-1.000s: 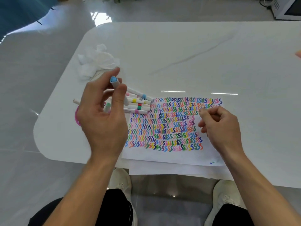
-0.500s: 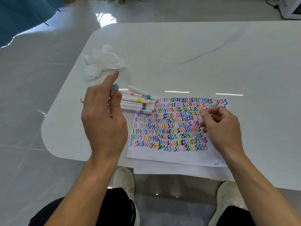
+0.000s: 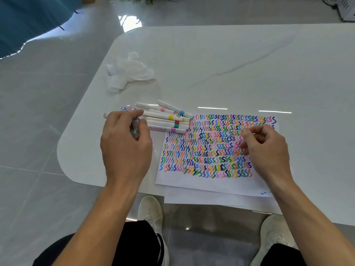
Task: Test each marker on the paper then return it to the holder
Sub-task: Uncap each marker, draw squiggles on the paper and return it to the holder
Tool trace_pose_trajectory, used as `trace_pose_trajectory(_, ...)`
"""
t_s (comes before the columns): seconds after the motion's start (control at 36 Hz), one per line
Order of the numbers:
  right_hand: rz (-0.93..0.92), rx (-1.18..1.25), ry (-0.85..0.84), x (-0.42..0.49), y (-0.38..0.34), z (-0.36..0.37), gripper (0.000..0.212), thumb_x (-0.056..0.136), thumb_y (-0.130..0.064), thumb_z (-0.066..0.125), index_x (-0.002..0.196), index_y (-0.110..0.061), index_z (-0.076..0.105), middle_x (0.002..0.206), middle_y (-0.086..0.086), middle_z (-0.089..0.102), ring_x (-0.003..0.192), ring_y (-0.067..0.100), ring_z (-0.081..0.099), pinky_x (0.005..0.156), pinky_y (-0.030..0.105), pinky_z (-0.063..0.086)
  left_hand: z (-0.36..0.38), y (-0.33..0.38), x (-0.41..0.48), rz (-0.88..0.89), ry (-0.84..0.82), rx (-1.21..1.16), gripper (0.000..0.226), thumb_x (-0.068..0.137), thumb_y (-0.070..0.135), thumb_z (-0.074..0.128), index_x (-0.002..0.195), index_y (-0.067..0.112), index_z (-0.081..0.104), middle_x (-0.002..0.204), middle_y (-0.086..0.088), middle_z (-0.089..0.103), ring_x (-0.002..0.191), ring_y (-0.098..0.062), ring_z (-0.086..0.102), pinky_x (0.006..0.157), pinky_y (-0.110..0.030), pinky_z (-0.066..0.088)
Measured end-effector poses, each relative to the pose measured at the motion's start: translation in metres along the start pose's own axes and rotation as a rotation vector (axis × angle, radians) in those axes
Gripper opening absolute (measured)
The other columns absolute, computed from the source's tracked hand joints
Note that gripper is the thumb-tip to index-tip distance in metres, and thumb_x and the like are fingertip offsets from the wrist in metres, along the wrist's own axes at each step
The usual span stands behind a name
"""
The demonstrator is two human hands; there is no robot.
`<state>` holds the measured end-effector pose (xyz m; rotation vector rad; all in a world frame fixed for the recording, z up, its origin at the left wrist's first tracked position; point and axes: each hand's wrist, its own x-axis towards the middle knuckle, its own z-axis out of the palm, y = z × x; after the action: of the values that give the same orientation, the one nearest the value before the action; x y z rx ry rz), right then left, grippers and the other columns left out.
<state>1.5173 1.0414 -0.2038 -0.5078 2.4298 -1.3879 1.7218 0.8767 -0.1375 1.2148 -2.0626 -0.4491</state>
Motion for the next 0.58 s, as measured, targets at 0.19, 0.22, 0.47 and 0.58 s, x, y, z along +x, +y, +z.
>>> trace_pose_trajectory(0.19,-0.011,0.014,-0.009,0.000,0.002,0.000,0.014,0.103,-0.031,0.063,0.098,-0.019,0.067,0.077,-0.006,0.073,0.062,-0.004,0.067,0.061,0.019,0.048,0.002,0.006,0.003,0.123,0.027,0.043,0.029,0.094,0.015,0.067,0.123,0.013,0.067,0.119,-0.005,0.061,0.107,-0.017,0.058,0.093,-0.025,0.051)
trace_pose_trajectory(0.22,-0.012,0.015,-0.010,0.000,0.003,0.000,0.014,0.103,-0.031,0.063,0.099,-0.019,0.067,0.077,-0.006,0.073,0.062,-0.004,0.067,0.061,0.020,0.049,0.003,0.008,0.003,0.148,0.034,0.041,0.029,0.094,0.014,0.068,0.123,0.013,0.067,0.118,-0.005,0.061,0.107,-0.018,0.057,0.091,-0.028,0.051)
trace_pose_trajectory(0.47,-0.023,0.022,-0.009,0.002,0.007,-0.005,0.012,0.104,-0.030,0.062,0.100,-0.019,0.067,0.077,-0.006,0.073,0.062,-0.002,0.068,0.053,0.010,0.049,0.022,0.023,0.001,0.399,-0.006,0.036,0.027,0.091,0.003,0.066,0.116,0.011,0.072,0.110,-0.006,0.066,0.104,-0.023,0.058,0.088,-0.032,0.046)
trace_pose_trajectory(0.58,-0.021,0.028,-0.009,0.002,0.008,-0.006,0.011,0.103,-0.028,0.063,0.099,-0.019,0.067,0.076,-0.006,0.073,0.061,-0.001,0.067,0.053,0.009,0.048,0.032,0.033,-0.007,0.459,-0.095,0.010,0.024,0.090,0.001,0.066,0.111,0.010,0.074,0.104,-0.006,0.070,0.099,-0.023,0.061,0.083,-0.032,0.049)
